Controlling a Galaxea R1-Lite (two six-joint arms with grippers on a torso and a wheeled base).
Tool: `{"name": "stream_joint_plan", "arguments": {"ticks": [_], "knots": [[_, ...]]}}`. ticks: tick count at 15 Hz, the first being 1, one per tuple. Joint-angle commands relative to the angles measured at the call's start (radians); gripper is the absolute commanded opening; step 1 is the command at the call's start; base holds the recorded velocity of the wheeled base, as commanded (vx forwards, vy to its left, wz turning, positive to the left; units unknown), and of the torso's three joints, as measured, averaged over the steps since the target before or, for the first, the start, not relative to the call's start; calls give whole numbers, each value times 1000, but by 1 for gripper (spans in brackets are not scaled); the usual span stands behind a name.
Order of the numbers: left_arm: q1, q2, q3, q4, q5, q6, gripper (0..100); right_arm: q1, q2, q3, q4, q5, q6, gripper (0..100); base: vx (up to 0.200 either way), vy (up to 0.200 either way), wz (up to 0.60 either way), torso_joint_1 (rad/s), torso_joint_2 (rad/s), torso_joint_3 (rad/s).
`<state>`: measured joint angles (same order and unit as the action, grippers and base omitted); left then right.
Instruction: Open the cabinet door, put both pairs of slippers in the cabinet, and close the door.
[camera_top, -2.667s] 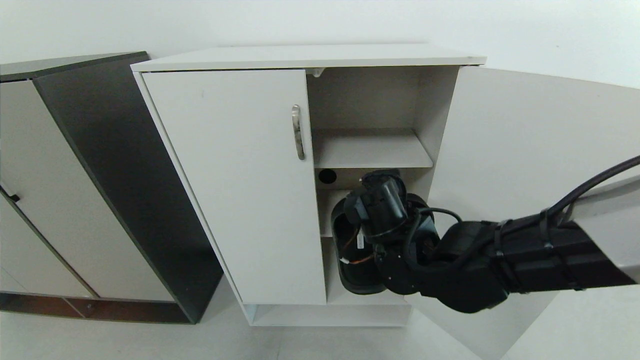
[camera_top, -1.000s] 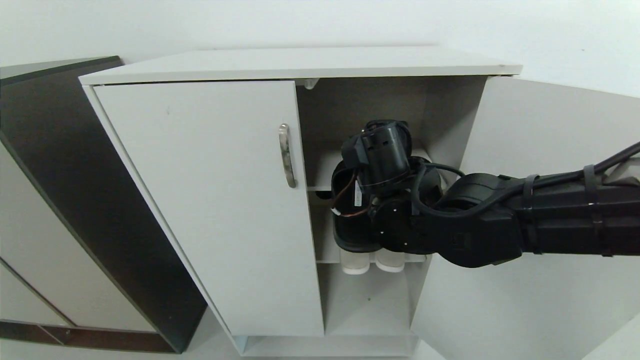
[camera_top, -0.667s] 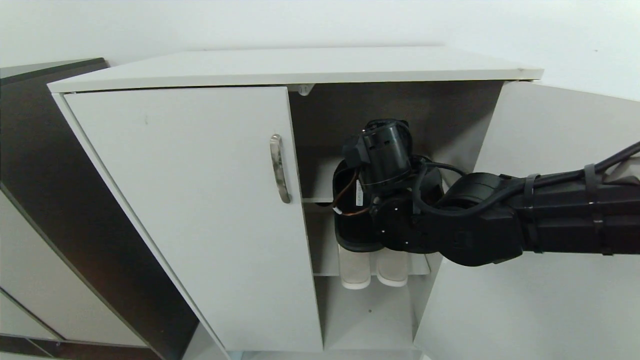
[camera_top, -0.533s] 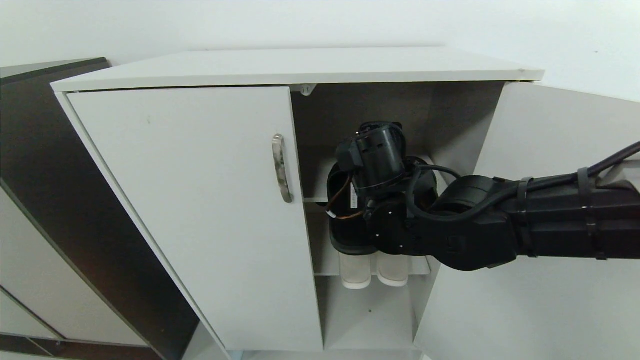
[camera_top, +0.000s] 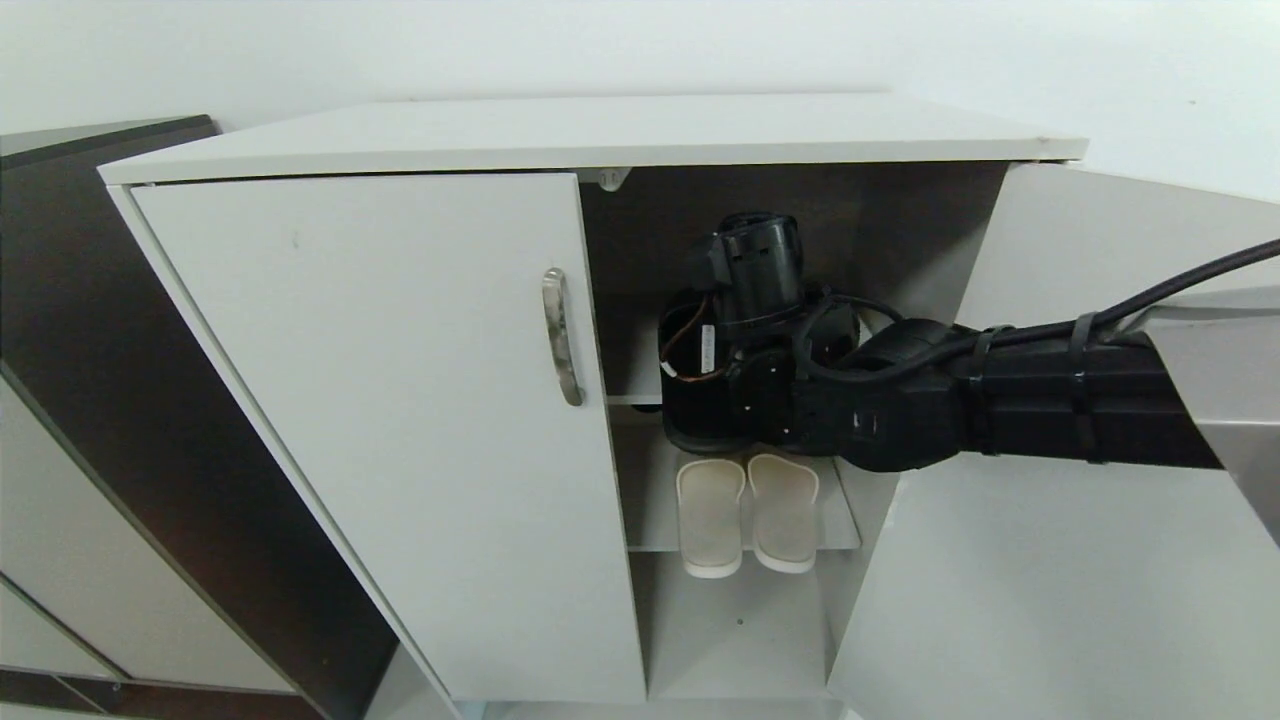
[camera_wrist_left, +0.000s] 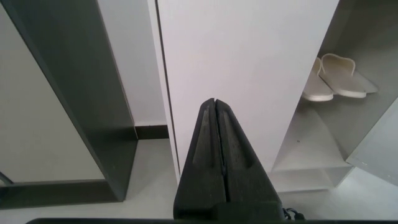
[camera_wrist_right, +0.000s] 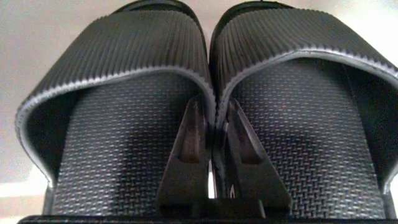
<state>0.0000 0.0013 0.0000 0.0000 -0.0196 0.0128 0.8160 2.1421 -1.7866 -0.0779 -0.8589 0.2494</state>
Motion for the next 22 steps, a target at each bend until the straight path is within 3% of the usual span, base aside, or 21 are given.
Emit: {"name": "stream_joint_plan", "arguments": {"ticks": [1, 14, 15, 18, 22], "knots": [[0, 0, 0, 0, 0, 0, 0, -38, 71, -89, 6, 17, -16, 0, 0, 0, 0, 0, 0, 0], [0, 0, 0, 0, 1, 0, 0, -92, 128, -162, 15, 32, -35, 0, 0, 0, 0, 0, 0, 0], [0, 0, 0, 0, 1, 0, 0, -90, 127, -158, 20, 32, -35, 100, 0, 0, 0, 0, 0, 0], [0, 0, 0, 0, 1, -2, 0, -80, 104, -142, 38, 31, -25, 100, 0, 0, 0, 0, 0, 0], [0, 0, 0, 0, 1, -2, 0, -34, -25, 21, 15, 17, -7, 100, 0, 0, 0, 0, 0, 0]]}}
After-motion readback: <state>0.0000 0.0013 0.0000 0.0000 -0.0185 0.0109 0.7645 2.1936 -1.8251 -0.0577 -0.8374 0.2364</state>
